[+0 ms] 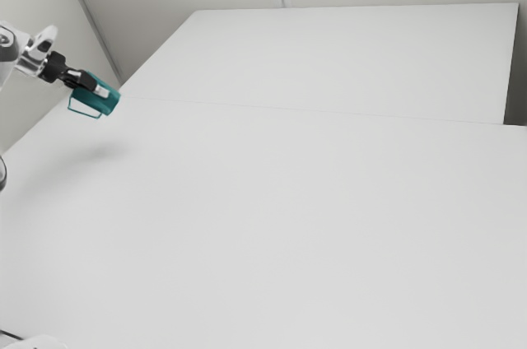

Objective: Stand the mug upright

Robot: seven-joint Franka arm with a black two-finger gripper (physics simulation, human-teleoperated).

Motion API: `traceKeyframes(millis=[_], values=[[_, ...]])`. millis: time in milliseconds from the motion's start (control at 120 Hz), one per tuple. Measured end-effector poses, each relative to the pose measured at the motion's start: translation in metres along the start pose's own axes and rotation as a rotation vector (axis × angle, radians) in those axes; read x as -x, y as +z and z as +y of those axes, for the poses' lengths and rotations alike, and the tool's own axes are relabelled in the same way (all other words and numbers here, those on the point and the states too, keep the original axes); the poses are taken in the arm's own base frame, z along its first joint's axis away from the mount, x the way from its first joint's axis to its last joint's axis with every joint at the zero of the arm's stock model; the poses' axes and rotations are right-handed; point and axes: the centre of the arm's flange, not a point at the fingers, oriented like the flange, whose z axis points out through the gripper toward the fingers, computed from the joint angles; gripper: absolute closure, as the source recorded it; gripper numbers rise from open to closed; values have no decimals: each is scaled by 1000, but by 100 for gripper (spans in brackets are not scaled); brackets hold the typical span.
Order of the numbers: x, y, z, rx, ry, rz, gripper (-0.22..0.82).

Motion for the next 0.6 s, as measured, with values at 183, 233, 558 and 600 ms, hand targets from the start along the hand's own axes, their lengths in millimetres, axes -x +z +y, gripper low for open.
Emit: traceKeyframes(millis=[183,233,558,600], values=[[-19,14,114,-133,60,-251,78],[-15,21,142,-169,64,-303,78],[-5,93,261,-362,124,-405,78],[-4,103,265,-371,123,-404,78]])
